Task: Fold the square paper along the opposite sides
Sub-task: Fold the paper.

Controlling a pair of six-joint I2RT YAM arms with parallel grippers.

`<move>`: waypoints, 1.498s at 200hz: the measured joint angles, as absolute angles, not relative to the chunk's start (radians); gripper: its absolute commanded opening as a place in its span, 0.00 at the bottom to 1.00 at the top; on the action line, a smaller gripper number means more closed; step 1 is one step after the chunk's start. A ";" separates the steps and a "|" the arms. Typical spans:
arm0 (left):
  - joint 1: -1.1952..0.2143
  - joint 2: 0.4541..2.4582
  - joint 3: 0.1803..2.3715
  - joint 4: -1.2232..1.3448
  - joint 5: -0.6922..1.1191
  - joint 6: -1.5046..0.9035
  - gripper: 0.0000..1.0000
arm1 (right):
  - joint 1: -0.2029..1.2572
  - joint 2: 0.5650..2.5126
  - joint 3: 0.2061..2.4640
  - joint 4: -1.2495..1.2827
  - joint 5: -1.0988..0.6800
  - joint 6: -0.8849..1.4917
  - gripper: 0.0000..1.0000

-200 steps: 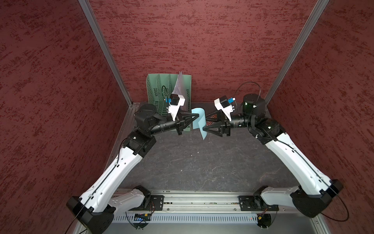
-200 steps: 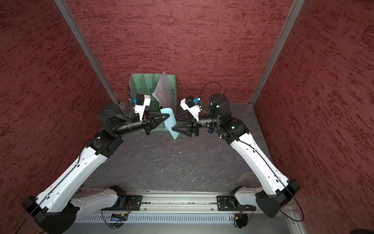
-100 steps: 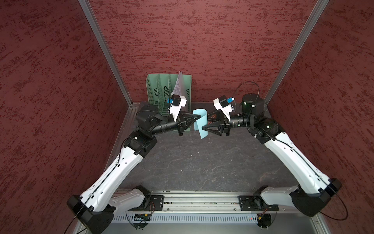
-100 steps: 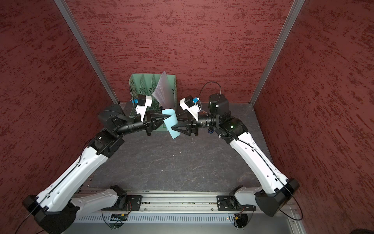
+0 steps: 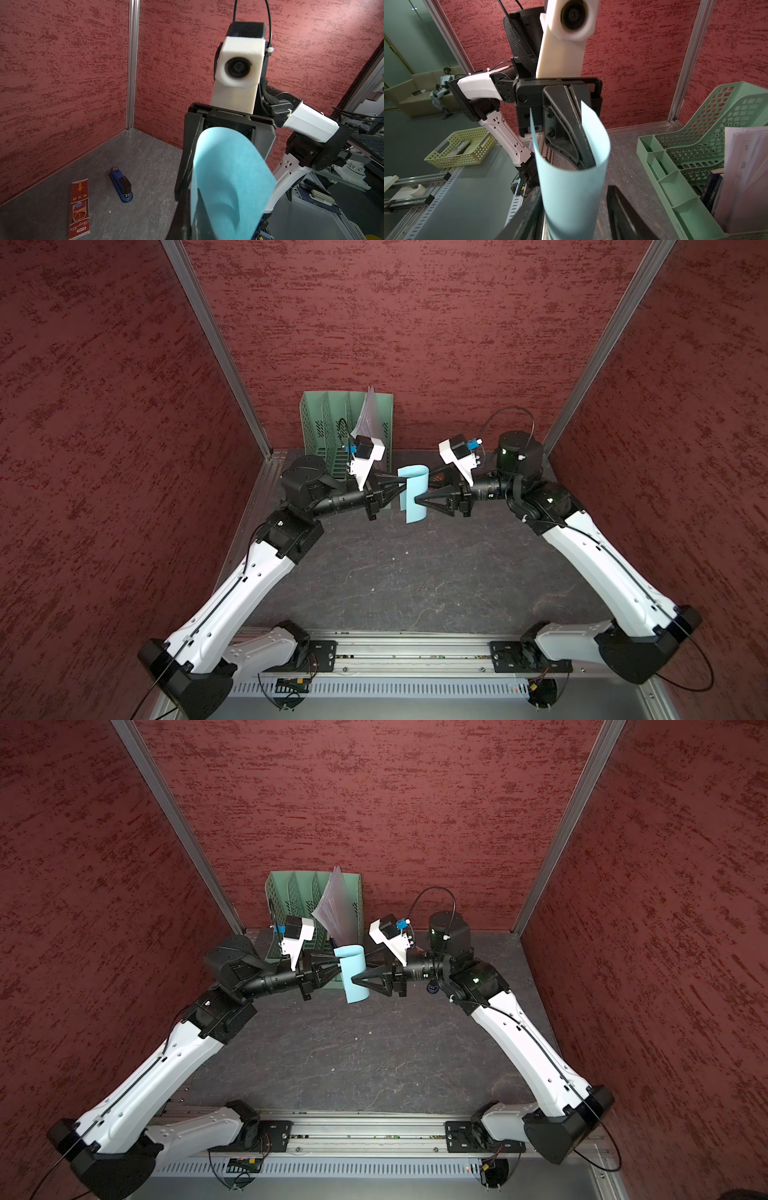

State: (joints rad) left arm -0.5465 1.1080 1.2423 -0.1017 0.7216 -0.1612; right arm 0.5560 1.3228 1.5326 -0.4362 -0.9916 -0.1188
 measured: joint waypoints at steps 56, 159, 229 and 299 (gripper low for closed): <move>-0.551 1.111 1.242 -0.096 0.726 -0.161 0.00 | 0.560 1.334 1.533 -0.436 -0.992 -0.118 0.51; -0.558 1.125 1.243 -0.097 0.728 -0.160 0.00 | 0.562 1.336 1.533 -0.437 -0.992 -0.117 0.47; -0.558 1.125 1.261 -0.121 0.728 -0.139 0.00 | 0.567 1.336 1.533 -0.442 -0.992 -0.121 0.47; -0.558 1.125 1.270 -0.136 0.728 -0.133 0.00 | 0.567 1.336 1.533 -0.446 -0.991 -0.123 0.47</move>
State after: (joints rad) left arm -0.5575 1.1248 1.2701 -0.1356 0.7277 -0.1329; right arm 0.5671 1.3357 1.5326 -0.4458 -0.9909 -0.1226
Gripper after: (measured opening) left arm 0.044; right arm 0.471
